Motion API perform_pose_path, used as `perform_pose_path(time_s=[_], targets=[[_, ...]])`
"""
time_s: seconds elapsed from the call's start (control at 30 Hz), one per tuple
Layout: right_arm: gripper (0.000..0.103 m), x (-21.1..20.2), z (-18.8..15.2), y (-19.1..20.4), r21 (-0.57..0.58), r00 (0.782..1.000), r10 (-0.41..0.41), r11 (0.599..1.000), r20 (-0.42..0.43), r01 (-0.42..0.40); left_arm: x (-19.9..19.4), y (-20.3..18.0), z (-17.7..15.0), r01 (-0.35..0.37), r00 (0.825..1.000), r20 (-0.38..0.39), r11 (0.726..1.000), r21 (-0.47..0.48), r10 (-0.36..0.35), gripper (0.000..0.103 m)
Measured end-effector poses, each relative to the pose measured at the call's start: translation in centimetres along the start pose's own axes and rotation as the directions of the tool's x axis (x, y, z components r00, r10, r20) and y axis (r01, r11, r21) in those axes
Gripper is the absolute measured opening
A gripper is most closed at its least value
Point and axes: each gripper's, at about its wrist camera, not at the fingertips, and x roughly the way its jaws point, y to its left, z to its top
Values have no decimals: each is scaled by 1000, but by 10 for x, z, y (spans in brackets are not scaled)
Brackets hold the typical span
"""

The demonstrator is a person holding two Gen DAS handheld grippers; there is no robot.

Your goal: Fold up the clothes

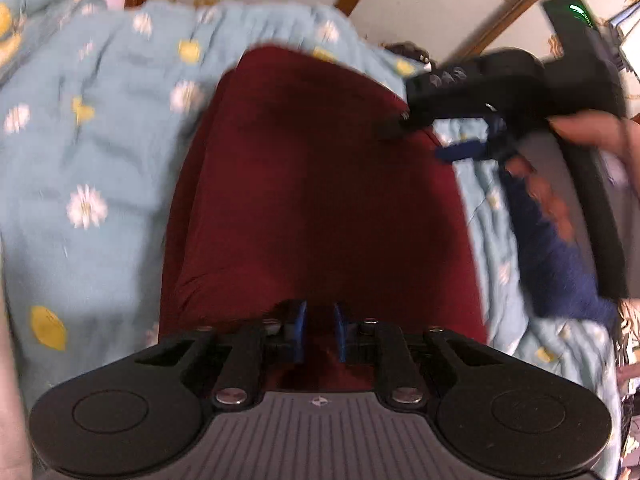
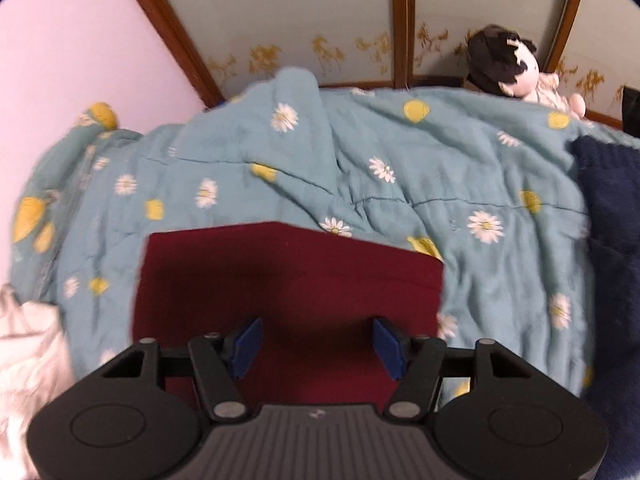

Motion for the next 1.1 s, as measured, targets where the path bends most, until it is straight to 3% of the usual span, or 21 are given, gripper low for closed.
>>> perform_pose_path(time_s=[0.1, 0.17, 0.23, 0.3, 0.37, 0.43, 0.53, 0.73, 0.83, 0.93, 0.97, 1.1], targets=[[77, 35, -11, -1, -15, 1000, -8, 1000, 17, 8, 9, 16, -5, 29, 1000, 0, 999, -36, -29, 3], [78, 35, -14, -1, -34, 999, -6, 999, 41, 7, 3, 18, -2, 38, 999, -8, 998, -46, -39, 3], [78, 23, -15, -2, -30, 999, 9, 1000, 52, -7, -18, 14, 2, 47, 999, 19, 997, -61, -46, 12], [78, 0, -17, -6, -5, 997, 49, 999, 58, -49, -43, 8, 1, 55, 995, 90, 997, -48, -51, 50], [78, -27, -26, -11, 6, 993, 98, 995, 71, -99, -68, 3, -6, 44, 984, 173, 998, -40, -37, 62], [78, -60, -52, -18, 26, 985, 156, 987, 80, -158, -72, -1, -14, 33, 985, 170, 999, -35, -27, 62], [77, -77, -94, -22, 27, 982, 183, 983, 50, -184, -55, -2, -26, -3, 991, 132, 1000, -22, 6, 60], [79, -36, -156, -27, 58, 995, 95, 994, -44, -92, -15, 5, -40, -138, 988, 80, 987, 86, 131, 57], [90, -10, -170, -32, 93, 996, 83, 992, -33, -80, -5, 5, -43, -167, 984, 76, 980, 104, 160, 57], [89, -9, -171, -43, 188, 992, 128, 974, -6, -124, -19, 2, -42, -139, 988, 85, 987, 85, 131, 57], [83, -22, -172, -43, 186, 990, 140, 972, 17, -141, -25, 1, -43, -126, 989, 93, 989, 73, 119, 57], [84, -86, -186, -36, 115, 977, 166, 977, 131, -181, -80, -3, -64, -32, 985, 166, 999, -30, 36, 65]])
